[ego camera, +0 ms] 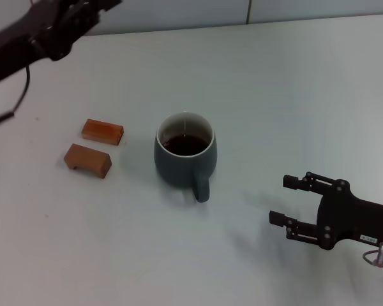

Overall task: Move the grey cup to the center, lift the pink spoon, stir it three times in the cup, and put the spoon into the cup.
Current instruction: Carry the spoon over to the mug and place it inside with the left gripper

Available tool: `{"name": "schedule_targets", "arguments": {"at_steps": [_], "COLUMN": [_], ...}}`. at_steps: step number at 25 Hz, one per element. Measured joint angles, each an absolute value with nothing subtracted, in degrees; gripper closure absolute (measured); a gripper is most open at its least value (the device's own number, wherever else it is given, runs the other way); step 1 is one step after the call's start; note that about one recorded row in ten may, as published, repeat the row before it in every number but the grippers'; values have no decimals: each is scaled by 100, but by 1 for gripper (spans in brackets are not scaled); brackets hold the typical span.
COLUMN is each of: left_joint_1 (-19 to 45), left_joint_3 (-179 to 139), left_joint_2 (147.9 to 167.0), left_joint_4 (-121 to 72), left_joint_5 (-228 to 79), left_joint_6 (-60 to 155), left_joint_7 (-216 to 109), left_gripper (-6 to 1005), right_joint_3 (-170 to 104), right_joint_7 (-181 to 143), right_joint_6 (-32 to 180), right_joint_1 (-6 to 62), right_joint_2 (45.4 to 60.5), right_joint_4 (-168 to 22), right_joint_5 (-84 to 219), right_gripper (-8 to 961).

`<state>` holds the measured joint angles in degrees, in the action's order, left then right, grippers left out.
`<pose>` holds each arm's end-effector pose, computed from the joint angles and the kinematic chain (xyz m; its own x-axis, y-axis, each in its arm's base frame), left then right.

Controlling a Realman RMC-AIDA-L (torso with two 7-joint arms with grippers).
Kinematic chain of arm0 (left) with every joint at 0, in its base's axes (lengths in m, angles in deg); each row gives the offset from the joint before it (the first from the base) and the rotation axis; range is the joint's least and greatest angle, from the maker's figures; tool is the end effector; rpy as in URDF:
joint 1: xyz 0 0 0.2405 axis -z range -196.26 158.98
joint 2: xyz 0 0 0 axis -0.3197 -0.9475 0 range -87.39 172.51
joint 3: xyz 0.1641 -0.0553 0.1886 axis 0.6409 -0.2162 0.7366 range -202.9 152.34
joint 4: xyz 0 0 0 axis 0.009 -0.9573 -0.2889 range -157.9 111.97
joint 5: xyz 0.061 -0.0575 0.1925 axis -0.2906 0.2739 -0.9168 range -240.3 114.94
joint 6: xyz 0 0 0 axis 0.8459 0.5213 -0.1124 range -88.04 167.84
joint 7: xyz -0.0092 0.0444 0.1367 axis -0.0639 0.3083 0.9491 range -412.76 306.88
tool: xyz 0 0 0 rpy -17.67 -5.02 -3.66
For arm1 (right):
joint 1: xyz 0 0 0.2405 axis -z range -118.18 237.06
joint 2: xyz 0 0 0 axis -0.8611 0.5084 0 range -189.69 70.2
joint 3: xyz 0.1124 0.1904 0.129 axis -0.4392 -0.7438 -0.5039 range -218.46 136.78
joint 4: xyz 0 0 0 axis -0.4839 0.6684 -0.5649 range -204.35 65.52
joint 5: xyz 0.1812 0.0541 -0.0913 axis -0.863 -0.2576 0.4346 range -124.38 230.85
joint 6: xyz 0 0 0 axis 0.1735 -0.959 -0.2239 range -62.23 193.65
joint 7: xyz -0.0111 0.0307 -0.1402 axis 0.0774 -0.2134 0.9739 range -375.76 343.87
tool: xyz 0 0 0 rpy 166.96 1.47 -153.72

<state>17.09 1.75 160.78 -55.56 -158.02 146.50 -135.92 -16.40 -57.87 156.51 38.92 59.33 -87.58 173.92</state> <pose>-0.2004 0.3399 0.0567 0.4335 0.1837 0.8822 0.3778 -0.9259 0.0071 0.3258 0.2402 -0.0397 0.8092 -0.1608 -0.5651 -0.3793 -0.8776 -0.2933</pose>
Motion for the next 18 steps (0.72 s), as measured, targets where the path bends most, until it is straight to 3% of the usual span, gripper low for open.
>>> {"name": "schedule_targets", "arguments": {"at_steps": [7,12,18], "left_joint_1": [1724,1614,1547], "left_joint_3": [1817,2974,4058], "left_joint_2": [16029,16093,16114], "left_joint_4": [-8821,-11144,-12157], "left_joint_5": [-16355,-17919,-19078], "left_joint_6": [14449,14347,14154], "left_joint_7": [-13753,-13903,-14018], "left_gripper": [864,864,865], "right_joint_3": [-1813,-1851,-1910], "right_joint_7": [-5787,-5787,-5788], "right_joint_6": [15633,15496,15430], "right_joint_1": [3968,4022,4052], "right_joint_2": [5935,5935,5935], "right_joint_4": [-8655,-8596,-8566], "right_joint_5": [17390,17382,17381], "right_gripper": [208,208,208]}}
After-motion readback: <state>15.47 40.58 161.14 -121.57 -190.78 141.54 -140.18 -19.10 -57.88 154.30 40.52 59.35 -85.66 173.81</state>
